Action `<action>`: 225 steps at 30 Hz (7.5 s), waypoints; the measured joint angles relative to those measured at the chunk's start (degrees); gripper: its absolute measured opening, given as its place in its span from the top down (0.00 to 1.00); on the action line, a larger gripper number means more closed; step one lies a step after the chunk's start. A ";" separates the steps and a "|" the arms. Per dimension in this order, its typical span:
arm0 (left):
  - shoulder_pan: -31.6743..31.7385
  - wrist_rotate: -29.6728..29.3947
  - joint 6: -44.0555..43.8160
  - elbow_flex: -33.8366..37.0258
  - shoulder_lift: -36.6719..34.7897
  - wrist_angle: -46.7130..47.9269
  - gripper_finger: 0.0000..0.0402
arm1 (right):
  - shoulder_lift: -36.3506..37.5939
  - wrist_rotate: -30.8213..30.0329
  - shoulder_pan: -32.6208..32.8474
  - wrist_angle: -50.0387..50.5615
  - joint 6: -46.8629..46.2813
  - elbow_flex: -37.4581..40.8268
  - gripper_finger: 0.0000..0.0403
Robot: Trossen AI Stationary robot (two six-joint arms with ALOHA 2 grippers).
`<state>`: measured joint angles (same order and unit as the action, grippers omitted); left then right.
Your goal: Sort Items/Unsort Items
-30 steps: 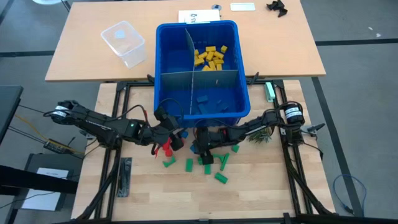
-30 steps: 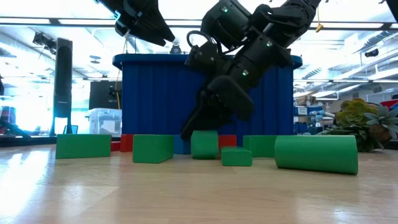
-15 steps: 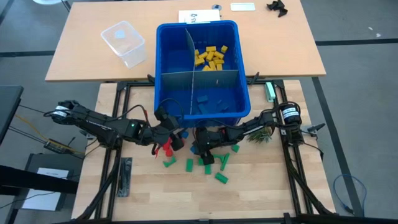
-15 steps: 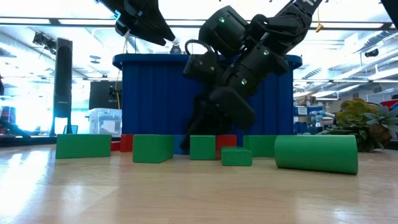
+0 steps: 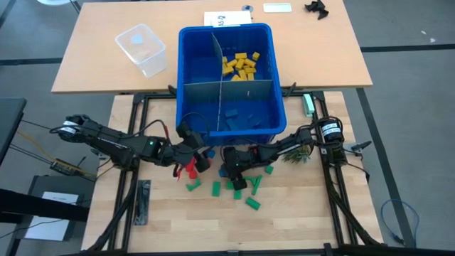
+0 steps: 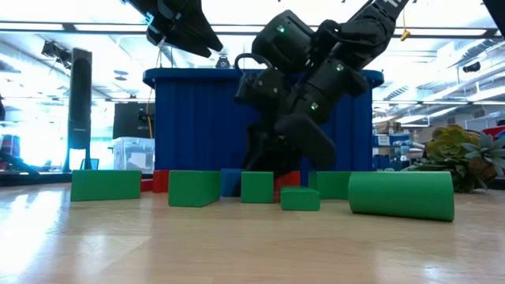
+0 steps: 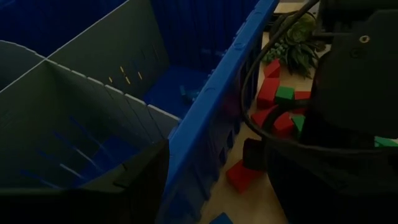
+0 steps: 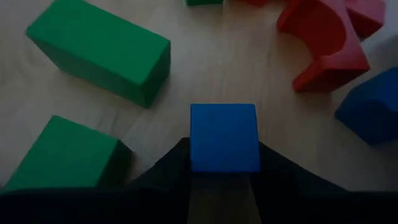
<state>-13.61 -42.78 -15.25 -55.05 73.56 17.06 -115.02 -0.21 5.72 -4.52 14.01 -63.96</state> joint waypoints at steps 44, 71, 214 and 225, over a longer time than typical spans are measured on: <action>-10.60 3.82 -10.15 0.00 0.29 3.05 0.33 | 38.32 -30.12 2.02 20.28 -25.01 0.11 0.21; 2.05 13.36 -32.95 -0.02 20.80 5.61 0.38 | 20.39 -58.49 15.93 15.00 -45.53 0.11 0.24; 0.06 17.34 -8.23 1.31 3.37 16.71 0.31 | 20.50 -31.15 16.90 24.13 -27.83 0.15 0.24; 8.48 31.87 -6.56 1.66 12.44 16.08 0.35 | 20.50 -31.19 14.09 22.23 -28.30 0.15 0.24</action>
<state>-5.12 -10.91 -21.80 -53.39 86.00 33.14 -94.52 -31.40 19.81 17.71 -14.29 -63.81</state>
